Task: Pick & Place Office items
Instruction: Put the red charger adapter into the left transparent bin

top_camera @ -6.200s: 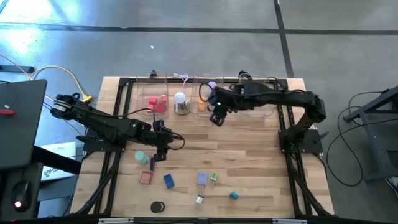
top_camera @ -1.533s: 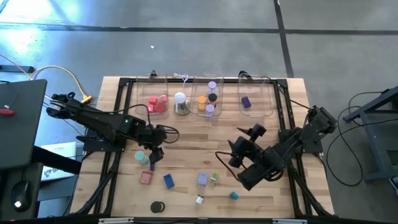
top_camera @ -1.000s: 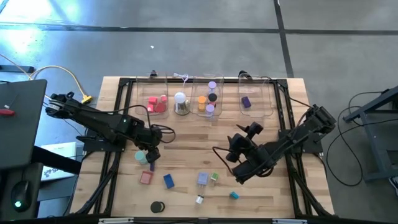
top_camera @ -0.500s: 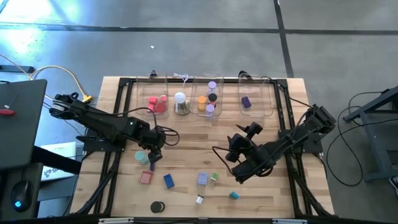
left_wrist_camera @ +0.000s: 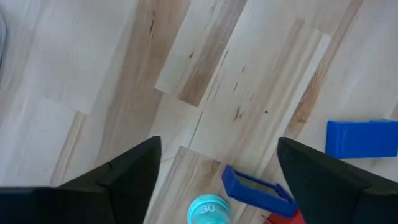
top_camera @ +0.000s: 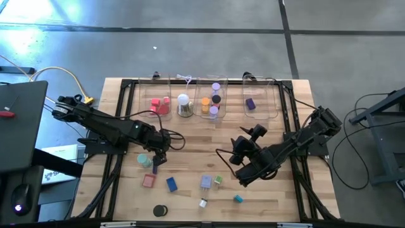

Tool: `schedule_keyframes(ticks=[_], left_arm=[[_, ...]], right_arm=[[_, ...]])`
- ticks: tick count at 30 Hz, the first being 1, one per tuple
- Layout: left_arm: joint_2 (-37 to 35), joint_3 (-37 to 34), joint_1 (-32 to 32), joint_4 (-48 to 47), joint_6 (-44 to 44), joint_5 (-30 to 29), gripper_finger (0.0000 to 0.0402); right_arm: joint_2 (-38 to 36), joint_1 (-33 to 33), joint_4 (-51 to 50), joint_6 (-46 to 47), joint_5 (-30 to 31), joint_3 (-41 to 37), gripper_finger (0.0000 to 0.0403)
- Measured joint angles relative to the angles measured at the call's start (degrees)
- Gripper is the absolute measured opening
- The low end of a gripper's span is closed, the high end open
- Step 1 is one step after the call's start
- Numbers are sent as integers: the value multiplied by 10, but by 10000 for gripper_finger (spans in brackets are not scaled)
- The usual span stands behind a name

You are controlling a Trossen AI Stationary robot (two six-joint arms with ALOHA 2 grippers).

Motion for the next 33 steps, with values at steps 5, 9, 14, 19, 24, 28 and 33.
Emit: schedule_keyframes(ticks=[5, 9, 14, 19, 24, 28, 33], left_arm=[[0, 0, 0, 12, 3, 5, 348], [0, 4, -1, 32, 77, 32, 351], [0, 35, -11, 19, 90, 89, 352], [0, 80, -44, -15, 59, 104, 352], [0, 112, -88, -43, -7, 170, 352], [0, 113, -150, -47, -28, 164, 352], [0, 113, -239, -48, -36, 102, 352]], right_arm=[[0, 0, 2, 0, 0, 0, 278], [0, 0, 2, 0, -1, 0, 278], [0, 0, 2, -1, 1, 0, 278], [0, 0, 2, -1, 1, 0, 278], [0, 0, 3, -1, 1, 0, 278], [0, 0, 3, -2, 13, 0, 278], [0, 0, 3, -2, 21, 0, 278]])
